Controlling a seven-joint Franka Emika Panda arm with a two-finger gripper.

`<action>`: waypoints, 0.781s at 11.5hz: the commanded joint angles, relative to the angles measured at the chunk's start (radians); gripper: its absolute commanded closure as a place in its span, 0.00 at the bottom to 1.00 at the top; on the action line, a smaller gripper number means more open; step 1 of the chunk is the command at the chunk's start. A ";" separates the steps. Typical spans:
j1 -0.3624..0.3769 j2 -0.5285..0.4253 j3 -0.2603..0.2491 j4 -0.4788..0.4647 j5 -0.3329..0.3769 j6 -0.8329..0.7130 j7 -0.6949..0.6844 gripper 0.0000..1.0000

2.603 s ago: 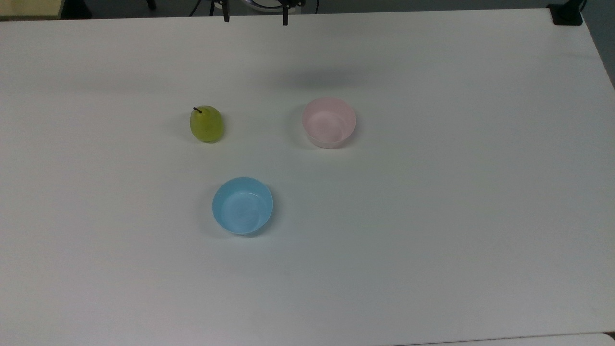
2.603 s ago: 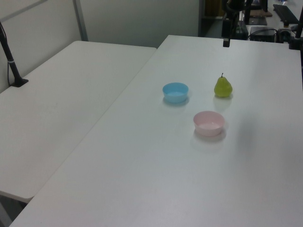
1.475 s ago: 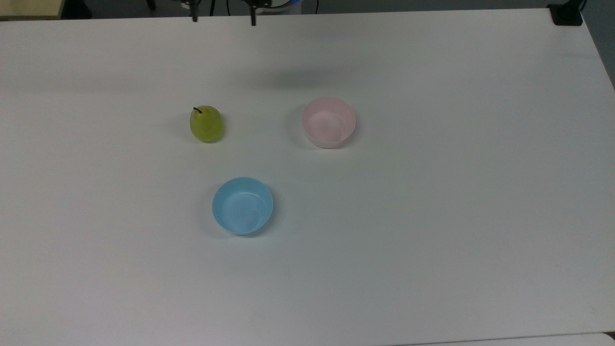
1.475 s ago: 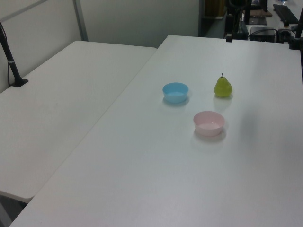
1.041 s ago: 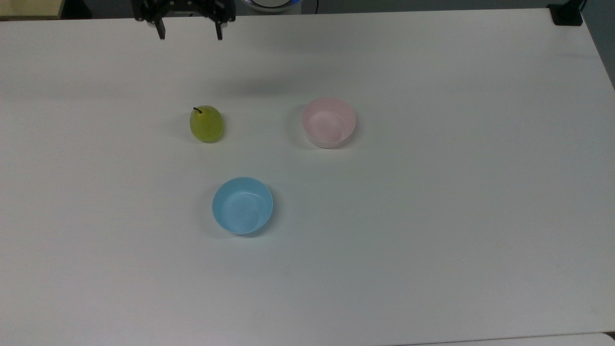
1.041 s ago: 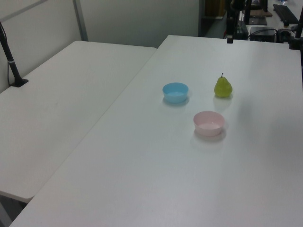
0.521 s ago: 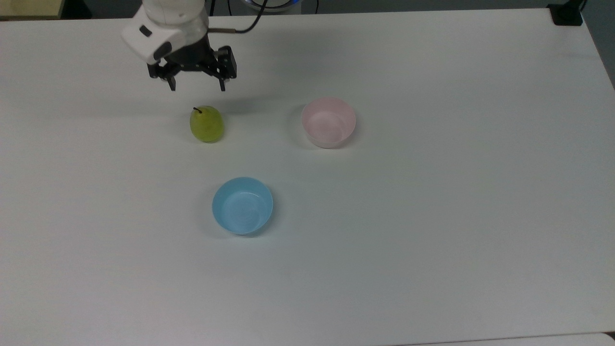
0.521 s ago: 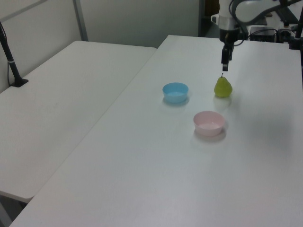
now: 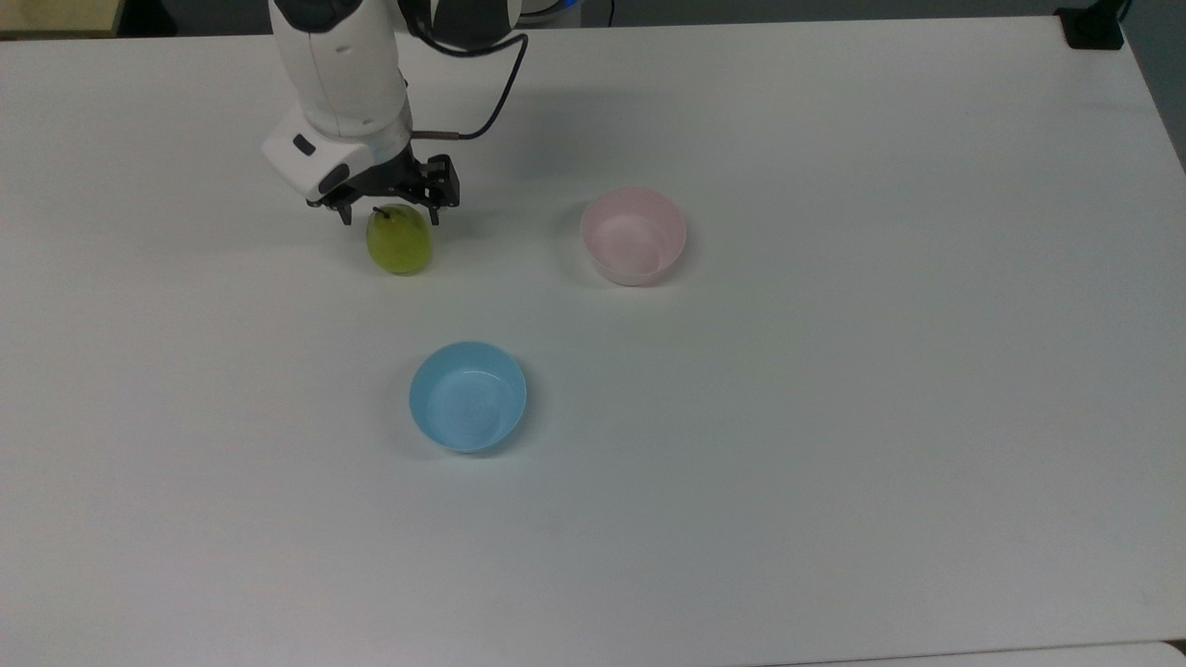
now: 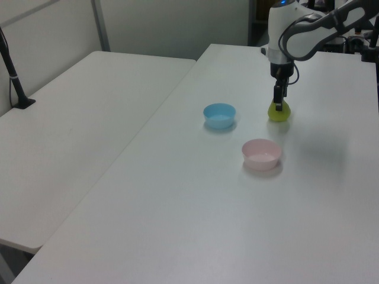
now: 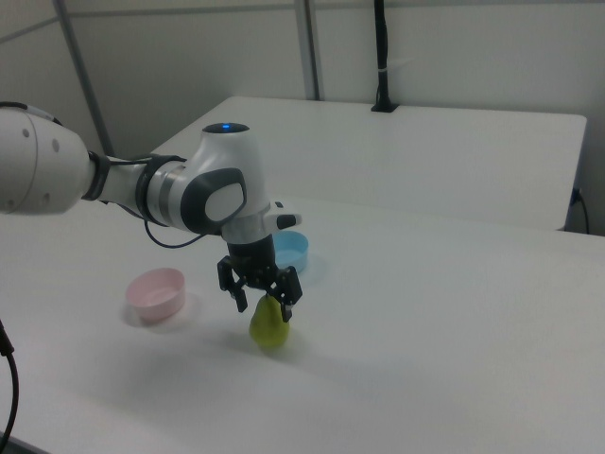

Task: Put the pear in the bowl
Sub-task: 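Close the gripper around the green pear and lift it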

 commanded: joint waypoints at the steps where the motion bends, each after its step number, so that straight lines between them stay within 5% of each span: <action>1: 0.000 0.018 -0.002 -0.019 -0.014 0.050 -0.018 0.10; 5: 0.002 0.026 -0.002 -0.031 -0.045 0.050 -0.021 0.55; 9: -0.001 -0.046 -0.003 -0.023 -0.046 -0.010 -0.021 0.61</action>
